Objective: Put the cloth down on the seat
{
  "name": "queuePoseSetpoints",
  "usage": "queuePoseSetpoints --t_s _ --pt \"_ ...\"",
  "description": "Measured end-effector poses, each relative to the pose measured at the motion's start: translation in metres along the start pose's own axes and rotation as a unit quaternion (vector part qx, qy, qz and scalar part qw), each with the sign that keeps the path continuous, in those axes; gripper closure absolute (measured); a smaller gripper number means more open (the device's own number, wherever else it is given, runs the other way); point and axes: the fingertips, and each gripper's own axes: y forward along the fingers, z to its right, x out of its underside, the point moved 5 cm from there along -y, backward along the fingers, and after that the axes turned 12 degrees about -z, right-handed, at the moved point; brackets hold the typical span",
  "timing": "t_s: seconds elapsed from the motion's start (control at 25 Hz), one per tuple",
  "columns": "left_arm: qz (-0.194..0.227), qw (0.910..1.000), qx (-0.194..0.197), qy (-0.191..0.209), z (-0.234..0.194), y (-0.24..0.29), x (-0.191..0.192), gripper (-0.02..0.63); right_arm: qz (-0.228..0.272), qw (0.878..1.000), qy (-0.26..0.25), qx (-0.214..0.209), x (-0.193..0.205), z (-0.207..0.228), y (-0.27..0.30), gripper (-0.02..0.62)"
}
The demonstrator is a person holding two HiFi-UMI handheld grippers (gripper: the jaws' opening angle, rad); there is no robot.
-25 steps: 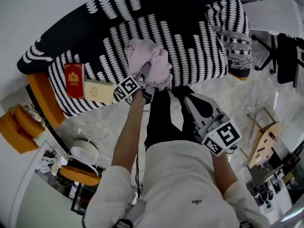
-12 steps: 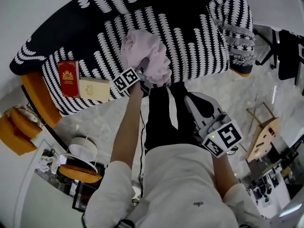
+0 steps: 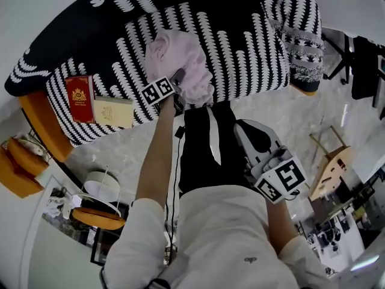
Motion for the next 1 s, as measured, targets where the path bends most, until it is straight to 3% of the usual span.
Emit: queuePoseSetpoints --t_s 0.28,0.56,1.0 --pt "-0.017 0.9996 -0.021 -0.001 -0.006 0.011 -0.001 0.236 -0.005 1.0 0.006 0.001 0.004 0.002 0.002 0.586" --pt "-0.006 0.9997 -0.023 -0.008 -0.003 0.002 0.001 0.143 0.001 1.0 -0.001 0.0 -0.003 -0.005 -0.002 0.586" --pt "0.014 0.9997 -0.002 -0.019 0.007 -0.037 0.018 0.127 0.021 0.999 -0.024 0.005 -0.015 -0.024 -0.021 0.586"
